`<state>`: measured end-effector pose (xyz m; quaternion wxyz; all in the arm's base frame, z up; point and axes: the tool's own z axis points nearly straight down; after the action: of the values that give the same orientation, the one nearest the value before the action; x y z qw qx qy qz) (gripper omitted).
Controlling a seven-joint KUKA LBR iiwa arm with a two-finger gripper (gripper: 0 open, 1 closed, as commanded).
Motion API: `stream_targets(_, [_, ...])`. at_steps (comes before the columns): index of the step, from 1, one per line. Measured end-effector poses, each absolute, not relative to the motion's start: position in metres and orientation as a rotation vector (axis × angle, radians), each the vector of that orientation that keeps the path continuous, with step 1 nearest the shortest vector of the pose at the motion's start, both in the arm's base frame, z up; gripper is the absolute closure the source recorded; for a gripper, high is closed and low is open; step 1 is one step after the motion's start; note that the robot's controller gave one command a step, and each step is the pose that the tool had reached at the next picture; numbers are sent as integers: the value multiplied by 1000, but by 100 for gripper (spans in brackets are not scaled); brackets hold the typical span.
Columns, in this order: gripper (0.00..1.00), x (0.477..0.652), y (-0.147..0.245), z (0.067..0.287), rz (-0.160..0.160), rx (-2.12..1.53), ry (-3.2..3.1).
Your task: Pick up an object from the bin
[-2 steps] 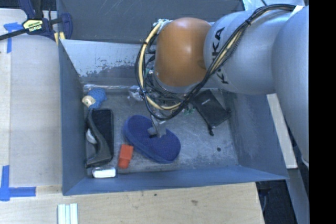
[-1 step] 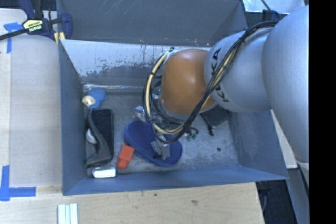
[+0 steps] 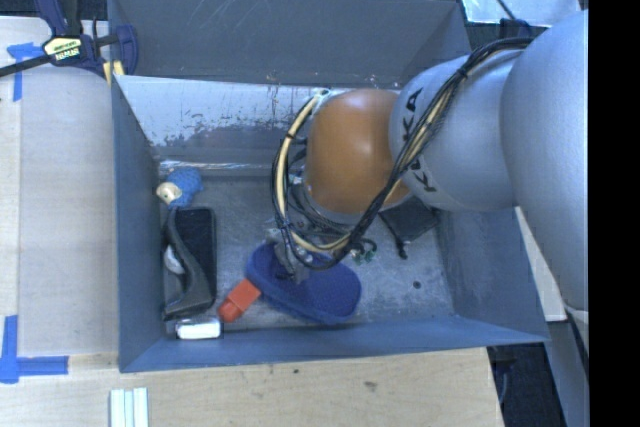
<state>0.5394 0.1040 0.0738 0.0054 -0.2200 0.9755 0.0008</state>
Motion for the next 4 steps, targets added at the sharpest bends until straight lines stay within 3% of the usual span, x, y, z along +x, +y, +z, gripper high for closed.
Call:
stream_targets(1, [100,501,71,209,-2,-659,3061])
stream_targets(2, [100,520,68,135,1,-552,3096])
stream_targets(3, [0,521,68,139,0,-552,3090])
stream_targets(4, [0,489,67,75,2,-609,3084])
